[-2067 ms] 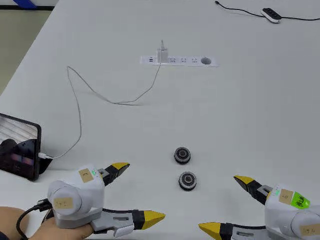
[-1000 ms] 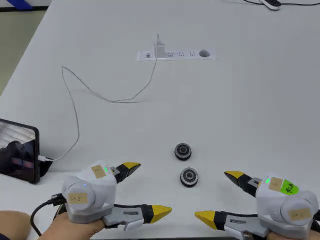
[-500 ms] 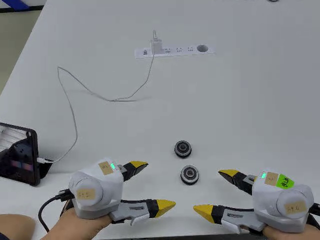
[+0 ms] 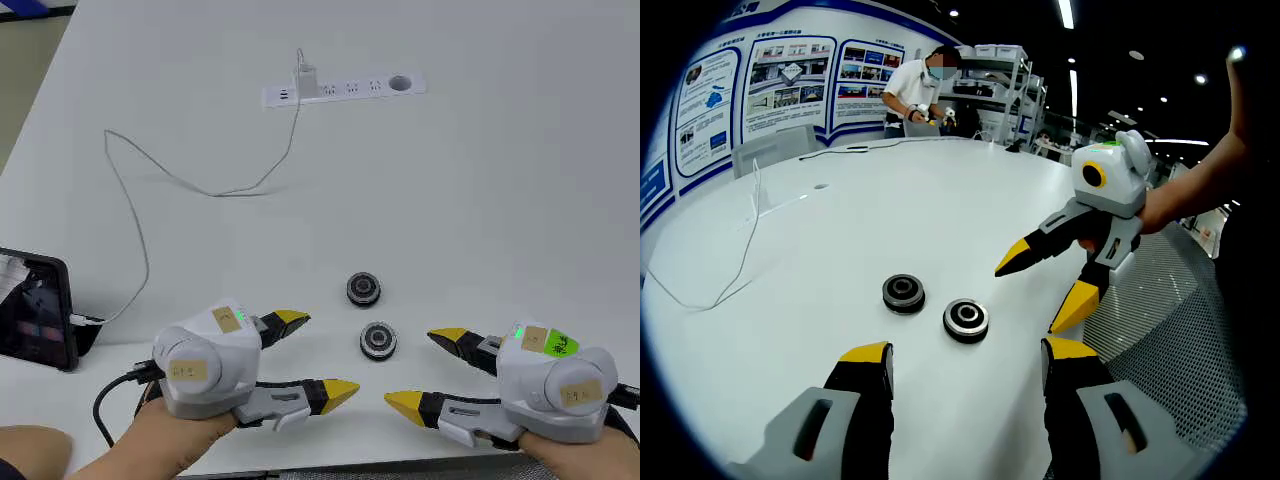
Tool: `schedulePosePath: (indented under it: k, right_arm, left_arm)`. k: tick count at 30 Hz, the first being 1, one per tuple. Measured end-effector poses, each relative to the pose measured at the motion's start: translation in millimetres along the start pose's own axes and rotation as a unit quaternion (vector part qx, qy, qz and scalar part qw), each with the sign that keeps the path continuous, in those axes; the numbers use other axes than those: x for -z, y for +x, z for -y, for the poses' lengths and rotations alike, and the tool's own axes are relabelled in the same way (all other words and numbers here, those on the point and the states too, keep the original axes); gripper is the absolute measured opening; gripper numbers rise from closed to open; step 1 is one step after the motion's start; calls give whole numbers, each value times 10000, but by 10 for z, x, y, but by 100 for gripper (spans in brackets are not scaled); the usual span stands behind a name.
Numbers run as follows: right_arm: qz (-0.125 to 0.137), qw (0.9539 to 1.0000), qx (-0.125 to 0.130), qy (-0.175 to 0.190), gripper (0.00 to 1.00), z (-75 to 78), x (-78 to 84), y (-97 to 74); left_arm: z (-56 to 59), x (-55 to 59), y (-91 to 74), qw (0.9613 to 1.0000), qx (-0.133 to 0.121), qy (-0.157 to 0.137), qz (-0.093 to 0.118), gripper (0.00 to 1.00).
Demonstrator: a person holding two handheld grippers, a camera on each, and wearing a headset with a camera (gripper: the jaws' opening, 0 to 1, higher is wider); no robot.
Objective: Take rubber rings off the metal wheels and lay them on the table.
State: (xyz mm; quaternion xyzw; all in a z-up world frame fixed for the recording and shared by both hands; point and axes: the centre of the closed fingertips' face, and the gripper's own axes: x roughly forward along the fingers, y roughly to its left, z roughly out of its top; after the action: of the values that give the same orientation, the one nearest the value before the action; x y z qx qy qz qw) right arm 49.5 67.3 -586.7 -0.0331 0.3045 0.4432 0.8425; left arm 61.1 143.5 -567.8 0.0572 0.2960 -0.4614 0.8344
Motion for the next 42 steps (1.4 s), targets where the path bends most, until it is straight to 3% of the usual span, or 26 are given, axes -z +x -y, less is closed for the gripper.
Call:
schedulePosePath:
  k: [12, 22, 36, 42]
  right_arm:
    - [13, 10000, -36, -31, 45, 12, -16, 30]
    - [-33, 10000, -23, -18, 29, 14, 15, 61]
    - [20, 10000, 37, -9, 19, 36, 7, 95]
    - [35, 10000, 62, 16, 15, 54, 12, 105]
  left_arm:
    - [17, -44, 71, 9999, 75, 133, -73, 49]
    - [32, -86, 181, 9990, 152, 389, -173, 31]
    - [67, -58, 352, 9958, 307, 743, -444, 21]
    - [88, -96, 419, 9942, 334, 892, -499, 18]
